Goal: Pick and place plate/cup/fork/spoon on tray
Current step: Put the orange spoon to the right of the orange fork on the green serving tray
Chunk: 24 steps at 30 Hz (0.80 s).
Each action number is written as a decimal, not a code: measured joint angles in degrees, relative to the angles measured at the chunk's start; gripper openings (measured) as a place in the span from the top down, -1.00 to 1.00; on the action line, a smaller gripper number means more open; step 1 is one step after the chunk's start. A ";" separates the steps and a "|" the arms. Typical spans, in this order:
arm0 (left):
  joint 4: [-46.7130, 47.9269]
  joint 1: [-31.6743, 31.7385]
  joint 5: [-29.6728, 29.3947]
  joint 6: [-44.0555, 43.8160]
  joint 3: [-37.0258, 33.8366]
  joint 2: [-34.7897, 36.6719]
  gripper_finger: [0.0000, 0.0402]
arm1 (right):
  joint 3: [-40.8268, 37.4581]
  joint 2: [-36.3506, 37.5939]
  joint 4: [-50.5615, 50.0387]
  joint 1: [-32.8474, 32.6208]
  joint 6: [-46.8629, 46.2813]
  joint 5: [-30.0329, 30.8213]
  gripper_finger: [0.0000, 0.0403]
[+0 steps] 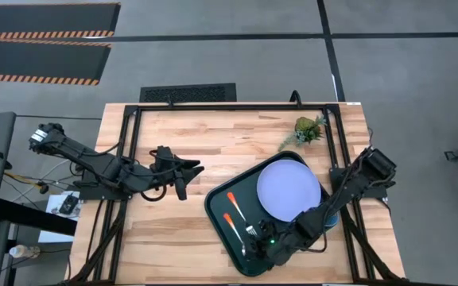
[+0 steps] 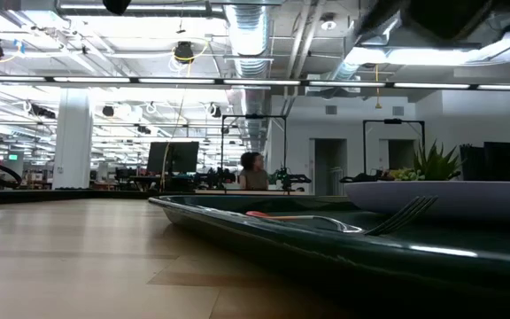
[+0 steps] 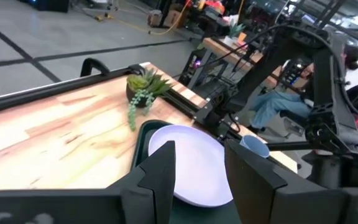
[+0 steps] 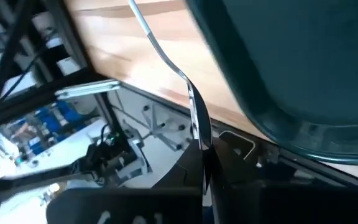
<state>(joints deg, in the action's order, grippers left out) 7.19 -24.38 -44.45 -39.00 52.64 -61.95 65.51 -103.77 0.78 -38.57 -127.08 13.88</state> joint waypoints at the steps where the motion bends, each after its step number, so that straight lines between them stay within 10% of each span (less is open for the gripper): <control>1: 0.28 0.00 0.01 -0.25 0.00 0.00 0.40 | -0.05 -0.46 -0.21 0.16 -0.85 -0.80 0.93; 24: 4.44 0.02 -2.47 -0.57 -0.02 0.00 0.40 | -0.13 -8.99 8.71 9.08 -3.57 -11.08 0.92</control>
<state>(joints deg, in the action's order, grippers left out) 11.63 -24.36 -46.92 -39.57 52.62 -61.95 65.39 -112.76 9.49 -29.49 -130.65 2.80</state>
